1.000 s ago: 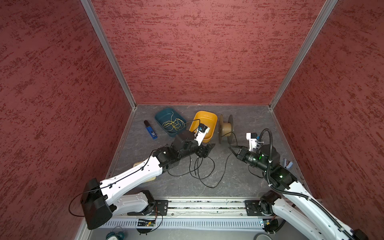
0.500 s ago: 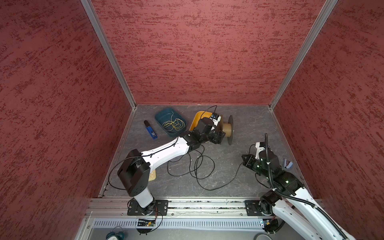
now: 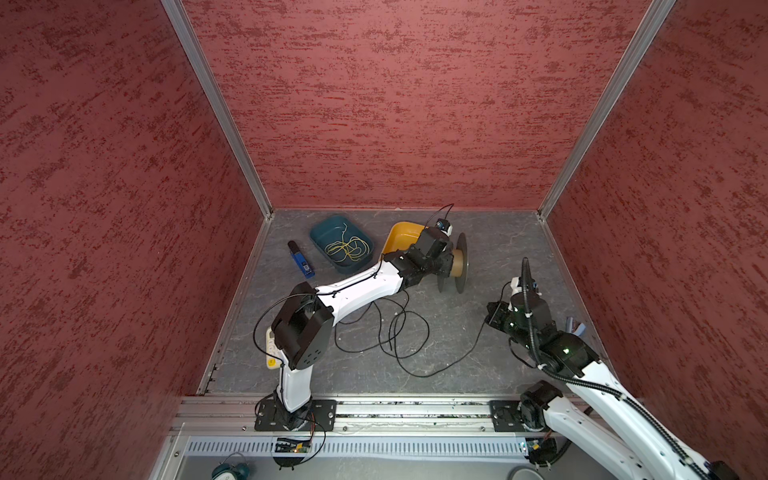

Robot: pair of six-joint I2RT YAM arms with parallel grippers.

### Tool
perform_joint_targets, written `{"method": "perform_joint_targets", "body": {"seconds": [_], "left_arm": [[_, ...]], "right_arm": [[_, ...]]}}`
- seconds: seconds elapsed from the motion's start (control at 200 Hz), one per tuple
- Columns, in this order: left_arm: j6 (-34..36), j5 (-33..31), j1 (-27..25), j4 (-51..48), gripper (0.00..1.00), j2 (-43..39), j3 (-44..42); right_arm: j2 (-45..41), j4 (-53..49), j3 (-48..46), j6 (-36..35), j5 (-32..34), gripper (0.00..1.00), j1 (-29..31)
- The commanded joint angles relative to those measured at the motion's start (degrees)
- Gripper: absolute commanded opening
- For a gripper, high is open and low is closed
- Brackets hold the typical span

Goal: Wrap the cables

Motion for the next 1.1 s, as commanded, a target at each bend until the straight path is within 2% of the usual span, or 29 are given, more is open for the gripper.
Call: {"method": "perform_joint_targets", "body": {"seconds": [0.0, 0.461, 0.761, 0.977, 1.097], "left_arm": [[2.5, -1.5, 0.4, -4.8, 0.31, 2.0, 2.9], [8.2, -1.7, 3.2, -6.4, 0.31, 4.4, 6.0], [8.2, -1.1, 3.6, -6.7, 0.32, 3.7, 5.7], [7.6, -0.7, 3.4, -6.3, 0.35, 2.0, 4.0], [7.8, -0.7, 3.5, -6.4, 0.41, 1.3, 3.9]], "right_arm": [[0.5, 2.6, 1.8, -1.2, 0.4, 0.00, -0.4], [2.9, 5.3, 2.5, -3.7, -0.7, 0.00, -0.7], [4.8, 7.6, 3.4, -5.7, -2.2, 0.00, -0.8], [6.4, 8.6, 4.1, -7.0, -3.9, 0.00, -0.8], [6.5, 9.3, 4.5, -7.9, -5.4, 0.00, -0.8]]}}
